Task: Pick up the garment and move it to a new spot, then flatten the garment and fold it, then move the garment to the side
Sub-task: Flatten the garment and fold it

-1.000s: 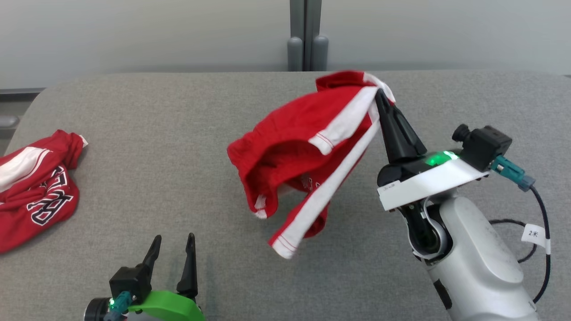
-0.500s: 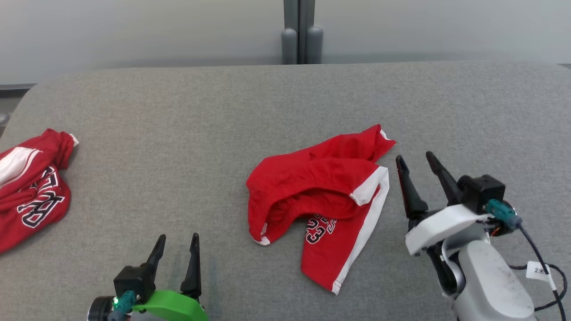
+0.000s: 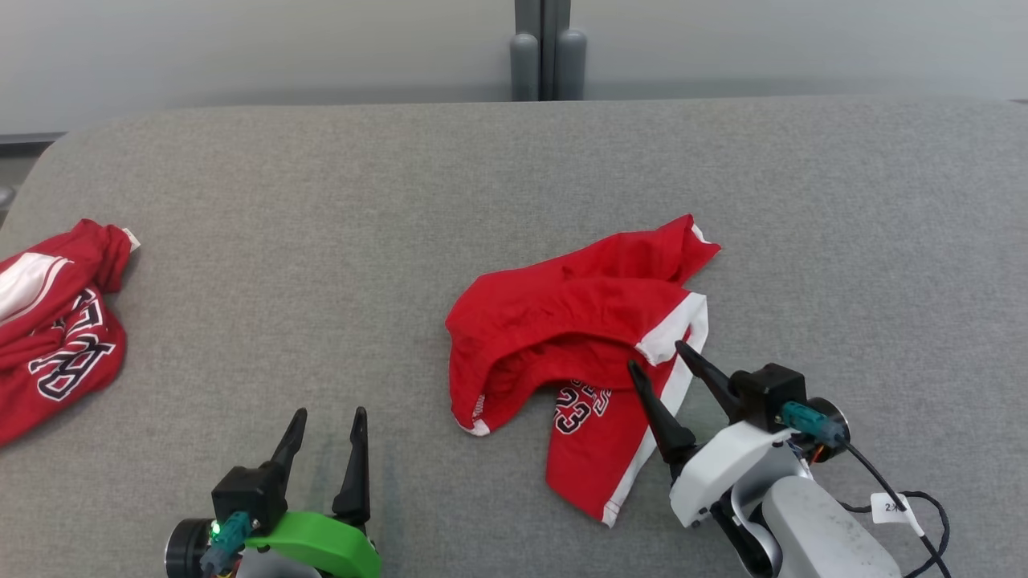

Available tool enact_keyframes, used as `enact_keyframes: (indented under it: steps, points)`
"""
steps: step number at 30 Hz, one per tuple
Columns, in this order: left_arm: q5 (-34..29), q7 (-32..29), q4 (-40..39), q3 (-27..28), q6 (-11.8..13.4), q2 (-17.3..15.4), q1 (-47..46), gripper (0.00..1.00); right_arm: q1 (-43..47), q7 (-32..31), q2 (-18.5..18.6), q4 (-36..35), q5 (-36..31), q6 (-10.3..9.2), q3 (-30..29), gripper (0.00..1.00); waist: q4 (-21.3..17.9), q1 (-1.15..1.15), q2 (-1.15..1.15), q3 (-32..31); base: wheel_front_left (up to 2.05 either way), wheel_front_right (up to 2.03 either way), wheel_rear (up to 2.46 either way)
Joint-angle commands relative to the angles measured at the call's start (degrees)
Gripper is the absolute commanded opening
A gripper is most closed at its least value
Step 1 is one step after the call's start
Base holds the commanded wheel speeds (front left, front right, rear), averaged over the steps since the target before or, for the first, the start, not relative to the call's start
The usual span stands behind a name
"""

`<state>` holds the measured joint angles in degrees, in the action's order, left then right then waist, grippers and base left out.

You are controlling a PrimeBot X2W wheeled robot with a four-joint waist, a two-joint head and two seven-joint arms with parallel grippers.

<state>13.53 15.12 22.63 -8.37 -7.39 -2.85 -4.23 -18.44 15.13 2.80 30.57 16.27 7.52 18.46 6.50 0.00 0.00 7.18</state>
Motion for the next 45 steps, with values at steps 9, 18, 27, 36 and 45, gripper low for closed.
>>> enact_keyframes:
  steps: [9, 18, 27, 36, 45]
  points:
    - [0.2, 0.1, 0.3, -0.1, -0.1, -0.1, -1.3, 1.00, -6.3, 0.0, 0.2, 8.2, 2.7, -0.06, 1.5, 0.00, 2.5, 0.00, 0.00, 1.6, 0.00, 0.00, 0.00]
    - [0.2, 0.1, 0.5, -0.5, -0.1, -0.1, -1.6, 1.00, -13.5, 0.0, 0.2, -4.4, 14.2, -0.05, 15.1, 0.00, 3.5, 0.00, 0.00, 2.0, 0.00, 0.00, 0.00]
    - [0.5, 0.1, 1.1, -1.5, -0.1, -0.1, -2.0, 1.00, -20.3, 0.0, 0.3, -8.0, 23.5, -0.06, 26.7, 1.00, 4.6, 0.00, 0.00, 1.7, 0.00, 0.00, 0.00]
    - [0.0, 0.1, 0.7, 0.6, -0.1, -0.1, -1.0, 1.00, -15.6, 0.0, 0.3, -6.6, 16.1, -0.05, 17.9, 1.00, 2.4, 0.00, 0.00, 1.9, 0.00, 0.00, 0.00]
    - [-0.2, 0.1, 0.4, 1.0, -0.1, -0.1, -1.2, 1.00, -4.5, 0.0, 0.2, -3.1, 7.6, -0.05, 10.0, 1.00, 0.0, 0.00, 0.00, 1.4, 0.00, 0.00, 0.00]
